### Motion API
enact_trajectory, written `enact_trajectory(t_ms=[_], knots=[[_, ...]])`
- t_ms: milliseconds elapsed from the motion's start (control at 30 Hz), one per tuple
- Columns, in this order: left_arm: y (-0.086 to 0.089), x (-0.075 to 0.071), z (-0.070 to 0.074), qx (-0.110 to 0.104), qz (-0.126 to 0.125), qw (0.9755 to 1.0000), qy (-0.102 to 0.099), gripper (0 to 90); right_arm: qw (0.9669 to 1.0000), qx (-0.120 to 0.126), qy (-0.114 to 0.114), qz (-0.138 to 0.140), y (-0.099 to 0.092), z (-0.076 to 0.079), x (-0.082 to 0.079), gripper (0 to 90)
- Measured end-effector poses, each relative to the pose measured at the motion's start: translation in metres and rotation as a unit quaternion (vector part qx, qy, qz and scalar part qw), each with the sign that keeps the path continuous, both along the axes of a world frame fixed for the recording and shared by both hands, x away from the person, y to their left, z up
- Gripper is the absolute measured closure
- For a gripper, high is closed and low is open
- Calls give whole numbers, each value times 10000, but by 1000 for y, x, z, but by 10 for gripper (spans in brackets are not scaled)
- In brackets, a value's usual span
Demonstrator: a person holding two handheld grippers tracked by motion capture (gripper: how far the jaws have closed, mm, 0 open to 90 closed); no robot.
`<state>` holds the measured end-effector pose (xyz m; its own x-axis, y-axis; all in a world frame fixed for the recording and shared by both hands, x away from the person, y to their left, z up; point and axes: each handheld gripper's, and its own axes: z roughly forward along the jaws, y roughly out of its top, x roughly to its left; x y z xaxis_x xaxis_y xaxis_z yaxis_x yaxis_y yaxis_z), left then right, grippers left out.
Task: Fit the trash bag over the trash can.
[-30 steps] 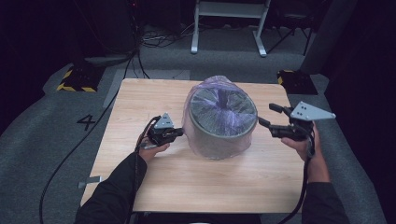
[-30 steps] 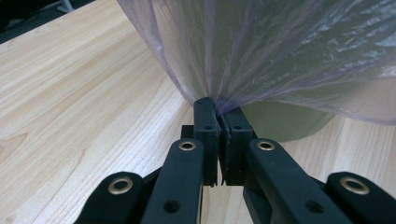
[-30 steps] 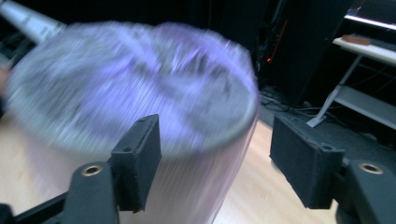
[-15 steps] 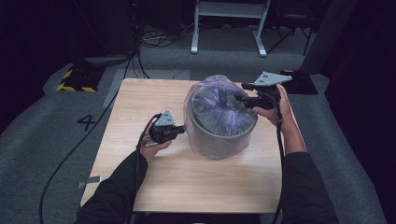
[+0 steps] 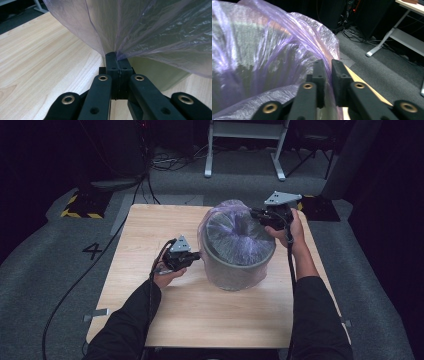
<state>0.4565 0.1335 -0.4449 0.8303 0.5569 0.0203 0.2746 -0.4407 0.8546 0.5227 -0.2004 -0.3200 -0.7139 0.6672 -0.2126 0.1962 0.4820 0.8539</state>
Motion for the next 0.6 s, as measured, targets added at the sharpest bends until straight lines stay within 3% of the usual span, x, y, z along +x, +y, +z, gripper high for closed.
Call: enact_trajectory(t_ms=[133,233,333,600], knots=[[-2,3,0,47,21,10000,11,899,9993,341,83,-136,-5,4,4,846],[-3,7,-2,43,78,10000,44,899,9992,192,123,-341,-6,4,7,875],[-5,10,-4,88,87,9999,84,899,9978,241,193,-594,-12,3,11,900],[-8,16,-12,226,79,9995,212,900,9905,295,655,-1169,-30,-14,25,900]])
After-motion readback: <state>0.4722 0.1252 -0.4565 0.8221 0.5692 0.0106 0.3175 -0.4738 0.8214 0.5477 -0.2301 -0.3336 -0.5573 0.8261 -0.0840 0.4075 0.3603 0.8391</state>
